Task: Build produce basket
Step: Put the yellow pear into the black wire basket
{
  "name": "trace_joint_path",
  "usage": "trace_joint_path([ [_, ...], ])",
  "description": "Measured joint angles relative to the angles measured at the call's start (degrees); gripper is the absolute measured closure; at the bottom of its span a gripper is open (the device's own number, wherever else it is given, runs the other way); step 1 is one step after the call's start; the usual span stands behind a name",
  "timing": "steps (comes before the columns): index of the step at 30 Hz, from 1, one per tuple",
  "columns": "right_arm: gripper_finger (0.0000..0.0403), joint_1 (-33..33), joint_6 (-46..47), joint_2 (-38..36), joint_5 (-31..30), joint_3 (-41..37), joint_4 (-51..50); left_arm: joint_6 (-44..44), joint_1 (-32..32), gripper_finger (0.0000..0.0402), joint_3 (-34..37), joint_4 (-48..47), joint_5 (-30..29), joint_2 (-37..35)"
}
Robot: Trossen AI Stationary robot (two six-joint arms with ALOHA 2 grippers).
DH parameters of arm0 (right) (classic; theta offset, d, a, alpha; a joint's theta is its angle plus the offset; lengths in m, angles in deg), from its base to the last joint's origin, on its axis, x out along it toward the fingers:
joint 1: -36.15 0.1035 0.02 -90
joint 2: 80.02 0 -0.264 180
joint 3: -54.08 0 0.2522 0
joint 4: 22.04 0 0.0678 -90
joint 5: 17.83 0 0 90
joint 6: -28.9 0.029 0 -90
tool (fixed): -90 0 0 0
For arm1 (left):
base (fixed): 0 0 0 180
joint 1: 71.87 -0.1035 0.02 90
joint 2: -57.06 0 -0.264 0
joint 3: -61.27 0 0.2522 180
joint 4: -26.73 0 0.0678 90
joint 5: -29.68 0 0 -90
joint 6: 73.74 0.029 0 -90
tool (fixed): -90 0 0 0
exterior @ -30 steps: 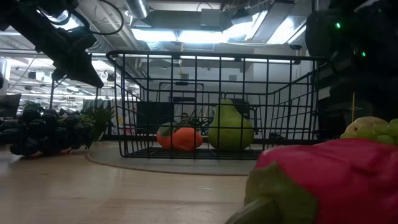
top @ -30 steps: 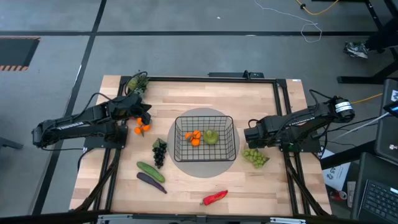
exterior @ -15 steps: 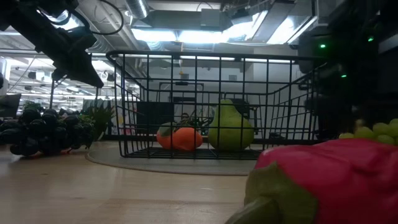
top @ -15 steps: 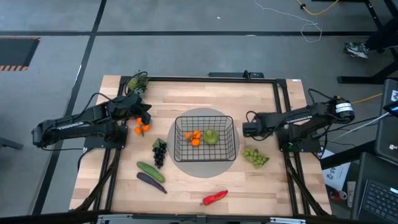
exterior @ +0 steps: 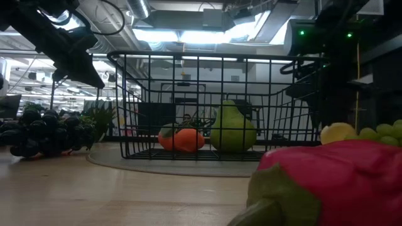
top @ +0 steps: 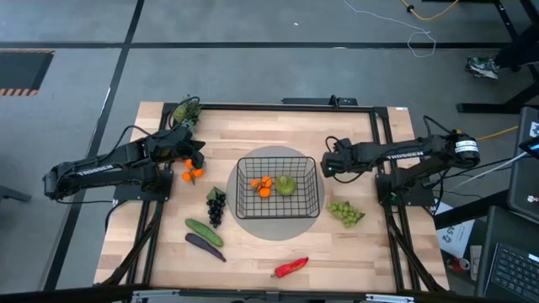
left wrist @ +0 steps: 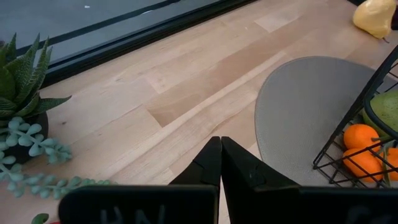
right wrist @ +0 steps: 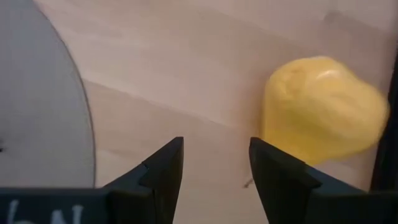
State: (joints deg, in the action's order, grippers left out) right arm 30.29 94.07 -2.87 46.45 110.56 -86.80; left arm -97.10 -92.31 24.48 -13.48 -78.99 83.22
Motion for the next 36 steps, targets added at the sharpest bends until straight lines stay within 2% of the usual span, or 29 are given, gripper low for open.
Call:
trace_joint_path([
  [6,0.0219,-2.2,-1.0,0.0,2.3,0.0,-0.3,0.0,0.0,0.0401,0.0,0.0,0.0,0.0],
  [10,0.0219,-2.7,5.9,0.0,12.8,0.0,-0.9,0.0,0.0,0.0401,0.0,0.0,0.0,0.0],
  [12,0.0219,-2.6,8.5,0.0,15.1,0.1,-3.0,0.0,0.0,0.0401,0.0,0.0,0.0,0.0],
  [18,0.0219,-1.8,16.3,0.0,15.3,0.1,-11.3,0.0,0.0,0.0401,0.0,0.0,0.0,0.0],
  [24,0.0219,-1.8,15.2,0.0,15.3,0.1,-9.3,0.0,0.0,0.0401,0.0,0.0,-0.1,0.0],
  [28,0.0219,-1.8,11.2,0.0,14.8,0.1,-9.1,0.0,0.0,0.0401,0.0,0.0,-0.2,0.0],
  [36,0.0219,-1.8,18.6,1.5,14.9,0.1,-9.1,0.0,0.0,0.0401,0.0,0.0,-0.2,0.0],
])
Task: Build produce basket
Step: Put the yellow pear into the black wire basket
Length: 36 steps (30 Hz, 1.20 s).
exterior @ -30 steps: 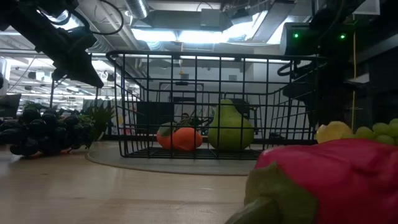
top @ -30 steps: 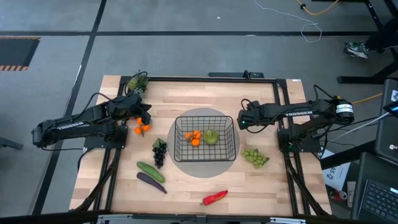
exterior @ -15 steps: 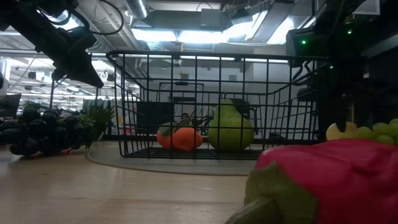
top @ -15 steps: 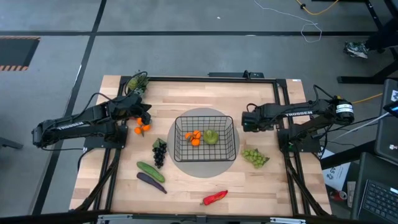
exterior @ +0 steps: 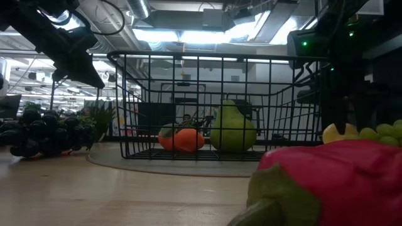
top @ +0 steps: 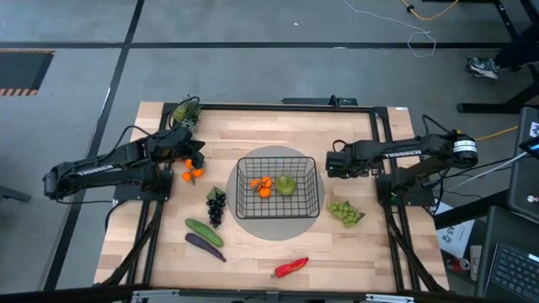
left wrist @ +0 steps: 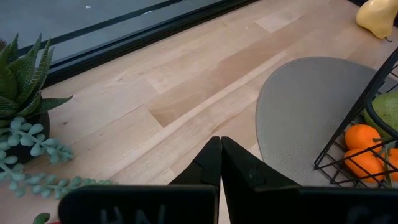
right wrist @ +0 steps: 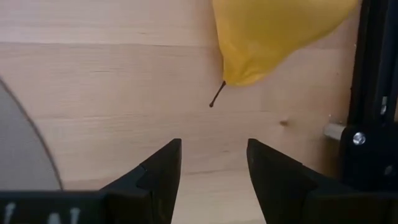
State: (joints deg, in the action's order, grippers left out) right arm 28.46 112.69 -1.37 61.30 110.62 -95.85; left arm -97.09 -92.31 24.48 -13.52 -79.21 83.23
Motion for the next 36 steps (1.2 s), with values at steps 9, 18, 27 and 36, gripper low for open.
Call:
trace_joint_path([
  [9,0.0219,0.0,0.2,6.0,0.9,0.0,2.7,0.0,0.0,0.0401,0.0,0.0,0.0,0.0],
  [18,0.0219,0.0,0.2,7.9,0.4,0.0,3.8,0.0,0.0,0.0401,0.0,0.0,0.0,0.0],
  [27,0.0219,0.0,0.4,7.9,0.0,0.0,3.7,1.5,0.0,0.0401,0.0,0.0,0.0,0.0],
  [36,0.0219,-0.1,7.8,11.3,0.0,0.0,3.6,1.5,0.0,0.0401,0.0,0.0,0.0,0.0],
])
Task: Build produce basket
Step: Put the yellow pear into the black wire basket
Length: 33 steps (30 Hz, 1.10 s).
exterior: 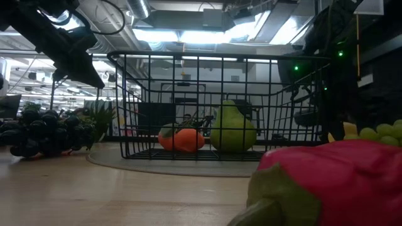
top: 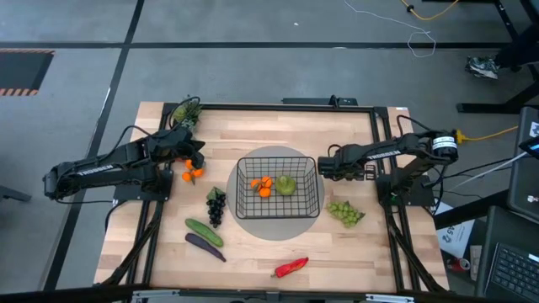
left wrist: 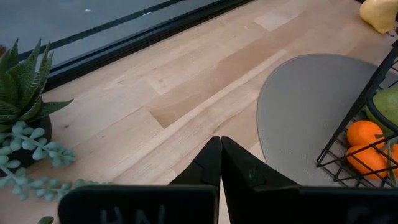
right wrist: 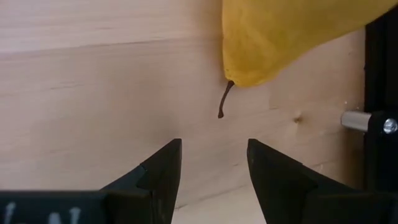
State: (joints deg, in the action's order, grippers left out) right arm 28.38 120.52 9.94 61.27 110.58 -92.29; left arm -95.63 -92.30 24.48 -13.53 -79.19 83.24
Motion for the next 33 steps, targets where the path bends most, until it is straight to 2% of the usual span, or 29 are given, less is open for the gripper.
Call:
trace_joint_path([
  [13,0.0226,-2.3,5.5,1.5,-4.6,0.0,0.8,0.0,0.0,0.0401,0.0,0.0,0.0,0.0],
  [26,0.0314,-2.8,5.4,1.5,-4.6,0.0,0.9,1.5,0.0,0.0401,0.0,0.0,0.1,0.0],
  [33,0.0348,-2.8,5.3,1.5,-4.6,0.0,-0.1,1.5,0.0,0.0401,0.0,0.0,0.1,0.0],
])
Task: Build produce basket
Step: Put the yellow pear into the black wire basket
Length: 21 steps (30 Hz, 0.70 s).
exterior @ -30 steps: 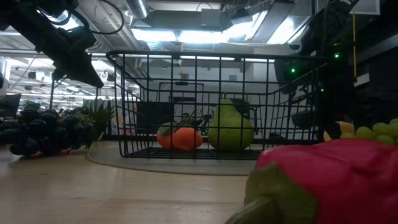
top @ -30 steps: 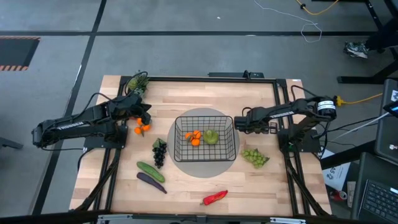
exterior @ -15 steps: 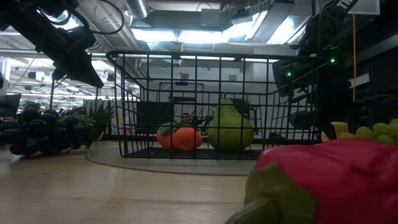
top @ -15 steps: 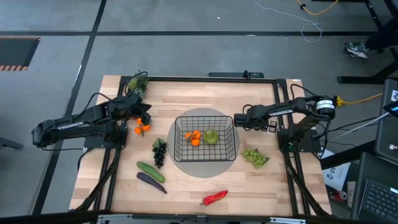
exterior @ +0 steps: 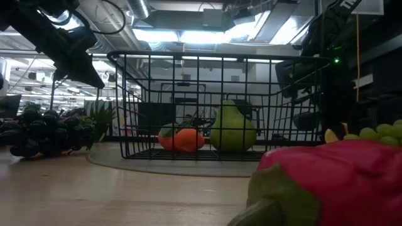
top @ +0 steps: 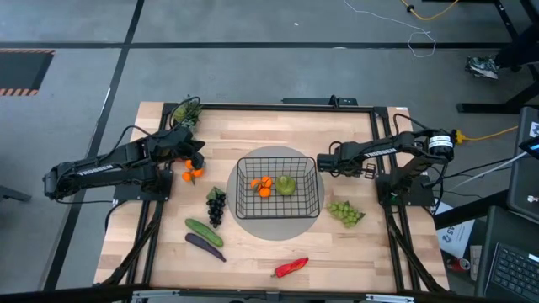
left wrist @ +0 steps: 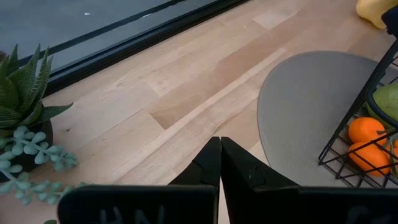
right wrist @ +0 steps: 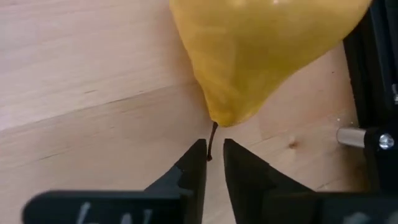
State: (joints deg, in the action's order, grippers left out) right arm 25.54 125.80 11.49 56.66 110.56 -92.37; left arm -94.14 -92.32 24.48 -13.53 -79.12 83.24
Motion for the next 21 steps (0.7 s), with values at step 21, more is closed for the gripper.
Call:
trace_joint_path([
  [21,0.0402,0.3,-14.3,0.0,0.6,0.3,1.0,0.0,0.0,0.0401,0.0,0.0,0.0,0.0],
])
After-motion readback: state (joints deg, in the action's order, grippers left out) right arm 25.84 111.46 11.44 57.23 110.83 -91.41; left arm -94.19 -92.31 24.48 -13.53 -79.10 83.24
